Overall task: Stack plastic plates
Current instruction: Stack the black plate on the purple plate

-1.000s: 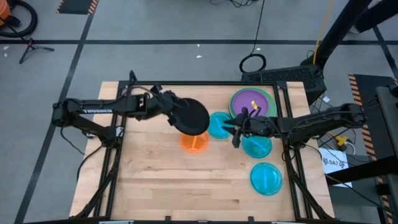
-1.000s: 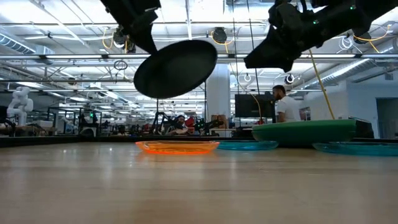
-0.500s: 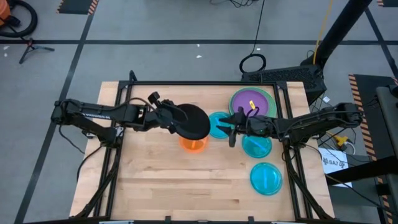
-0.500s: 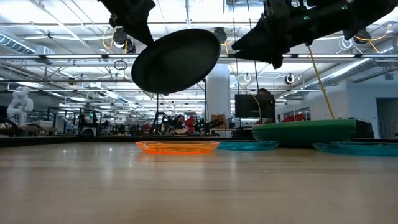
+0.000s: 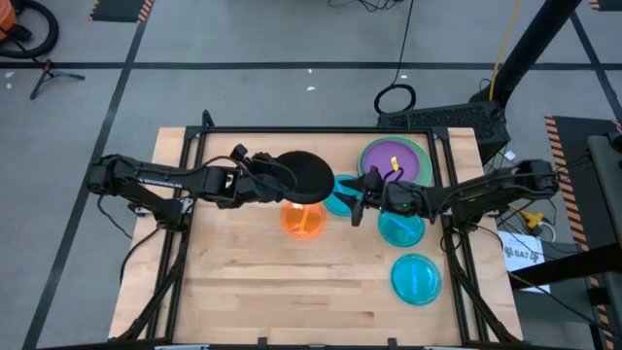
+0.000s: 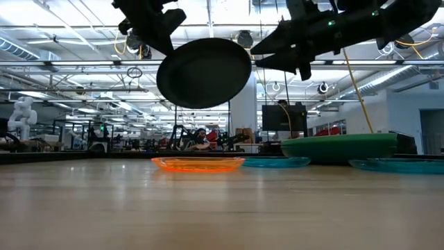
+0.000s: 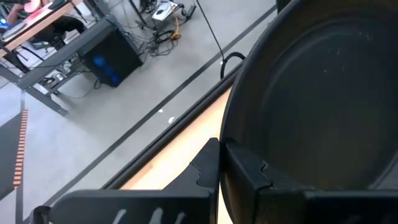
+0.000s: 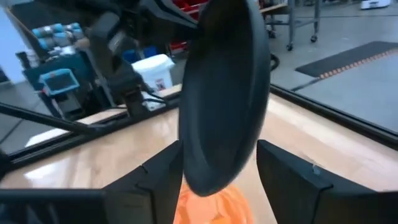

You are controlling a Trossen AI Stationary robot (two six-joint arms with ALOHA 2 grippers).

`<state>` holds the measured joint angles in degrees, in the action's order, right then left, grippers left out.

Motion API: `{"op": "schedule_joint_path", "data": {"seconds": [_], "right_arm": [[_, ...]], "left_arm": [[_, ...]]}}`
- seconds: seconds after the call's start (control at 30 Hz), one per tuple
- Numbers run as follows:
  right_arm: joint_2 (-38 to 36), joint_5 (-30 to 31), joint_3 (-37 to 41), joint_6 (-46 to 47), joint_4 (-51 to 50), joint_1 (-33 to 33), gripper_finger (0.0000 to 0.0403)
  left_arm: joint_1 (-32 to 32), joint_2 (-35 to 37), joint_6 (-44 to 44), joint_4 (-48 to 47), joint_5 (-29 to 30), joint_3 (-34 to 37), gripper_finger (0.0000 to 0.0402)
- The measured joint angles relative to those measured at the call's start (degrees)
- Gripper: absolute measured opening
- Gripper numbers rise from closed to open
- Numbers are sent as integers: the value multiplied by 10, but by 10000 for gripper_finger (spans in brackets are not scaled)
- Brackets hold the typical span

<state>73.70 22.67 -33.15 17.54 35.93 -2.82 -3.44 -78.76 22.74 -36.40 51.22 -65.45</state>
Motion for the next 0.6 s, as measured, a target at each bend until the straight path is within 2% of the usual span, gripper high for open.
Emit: {"op": "schedule_joint_path", "data": {"seconds": [0.23,0.43,0.6], "right_arm": [[21,0,0,2,41,2,196],[22,29,0,-2,45,2,196],[22,30,0,-2,46,6,196]], "left_arm": [[3,0,3,2,11,0,18],[1,0,-2,30,11,0,18],[-4,0,-10,39,11,0,19]]}}
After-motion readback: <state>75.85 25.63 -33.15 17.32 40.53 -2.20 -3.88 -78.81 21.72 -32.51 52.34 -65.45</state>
